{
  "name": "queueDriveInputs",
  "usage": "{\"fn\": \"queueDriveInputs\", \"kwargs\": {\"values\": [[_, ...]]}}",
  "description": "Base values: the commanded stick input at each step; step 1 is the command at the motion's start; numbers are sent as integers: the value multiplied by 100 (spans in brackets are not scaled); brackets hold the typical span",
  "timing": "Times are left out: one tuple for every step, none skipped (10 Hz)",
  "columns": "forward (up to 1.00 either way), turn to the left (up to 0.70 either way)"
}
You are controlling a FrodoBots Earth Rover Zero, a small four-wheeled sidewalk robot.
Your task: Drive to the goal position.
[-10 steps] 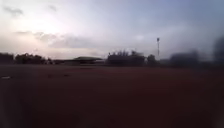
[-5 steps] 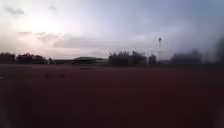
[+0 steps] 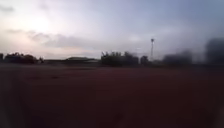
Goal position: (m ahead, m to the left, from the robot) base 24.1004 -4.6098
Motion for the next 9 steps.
{"fn": "queueDriveInputs", "kwargs": {"values": [[70, 0], [70, 0], [70, 0], [70, 0], [70, 0], [70, 0], [70, 0], [70, 0], [70, 0]]}}
